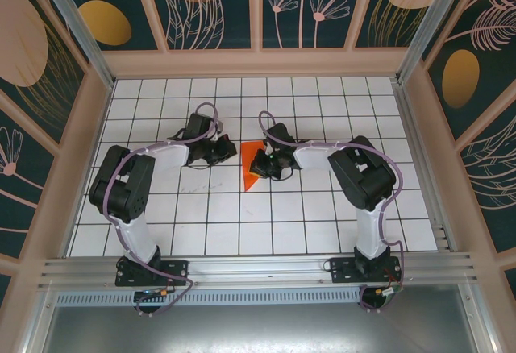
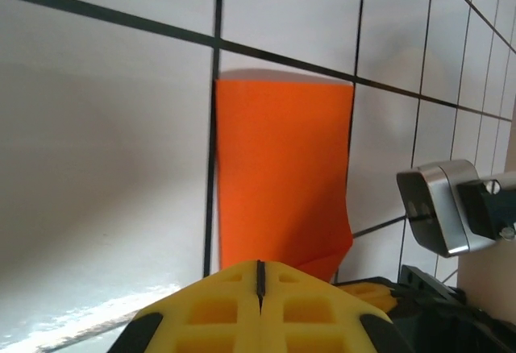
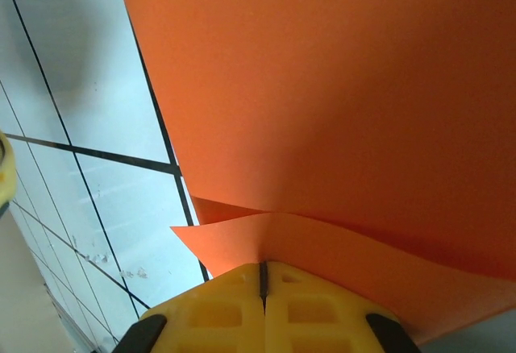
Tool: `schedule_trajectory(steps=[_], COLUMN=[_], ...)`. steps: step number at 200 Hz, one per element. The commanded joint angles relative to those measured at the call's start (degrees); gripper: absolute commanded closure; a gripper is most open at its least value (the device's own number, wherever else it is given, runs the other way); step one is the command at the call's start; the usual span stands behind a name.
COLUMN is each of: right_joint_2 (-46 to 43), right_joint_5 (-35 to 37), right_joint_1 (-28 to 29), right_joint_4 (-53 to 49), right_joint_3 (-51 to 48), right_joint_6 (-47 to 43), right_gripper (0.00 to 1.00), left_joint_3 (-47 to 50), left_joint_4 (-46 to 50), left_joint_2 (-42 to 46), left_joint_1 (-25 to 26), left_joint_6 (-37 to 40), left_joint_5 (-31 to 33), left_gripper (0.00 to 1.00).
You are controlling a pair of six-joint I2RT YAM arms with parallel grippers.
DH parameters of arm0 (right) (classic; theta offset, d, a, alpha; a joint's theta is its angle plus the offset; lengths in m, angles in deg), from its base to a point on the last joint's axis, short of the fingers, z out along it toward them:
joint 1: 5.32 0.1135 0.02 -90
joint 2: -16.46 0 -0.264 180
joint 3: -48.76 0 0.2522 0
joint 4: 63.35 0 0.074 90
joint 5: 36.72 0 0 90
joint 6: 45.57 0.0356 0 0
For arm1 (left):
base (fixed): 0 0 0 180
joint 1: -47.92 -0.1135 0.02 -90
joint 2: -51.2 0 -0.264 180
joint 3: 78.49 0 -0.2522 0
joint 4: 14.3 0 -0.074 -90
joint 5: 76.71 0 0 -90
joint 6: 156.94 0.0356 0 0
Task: Fold a paper plane with a square sheet of paper (pick it up from the middle)
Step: Third fold the triangle at the center of the table.
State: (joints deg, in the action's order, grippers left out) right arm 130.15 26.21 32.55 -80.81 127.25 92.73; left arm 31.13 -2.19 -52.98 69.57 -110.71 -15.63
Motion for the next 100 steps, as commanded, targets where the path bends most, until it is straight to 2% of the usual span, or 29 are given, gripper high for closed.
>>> schedule_trajectory(steps=[1,100], right_joint_2=[1.8,1.3], right_joint_5=[2.1,2.2], right_joint_1=[0.1,0.1], right_joint_4=[-3.4,-2.3], right_joint_3=[-1.3,-1.8], right_joint_6=[-0.5,1.0], right_gripper=[0.98,1.00], left_joint_3=[0.6,2.0], left_joint_4=[-1.7,2.5], left_joint_2=[0.9,-1.7], left_joint_1=[2.5,6.1], left_joint_6=[0.3,1.6], left_joint_5=[-2.1,3.8], left_gripper=[0.98,1.00])
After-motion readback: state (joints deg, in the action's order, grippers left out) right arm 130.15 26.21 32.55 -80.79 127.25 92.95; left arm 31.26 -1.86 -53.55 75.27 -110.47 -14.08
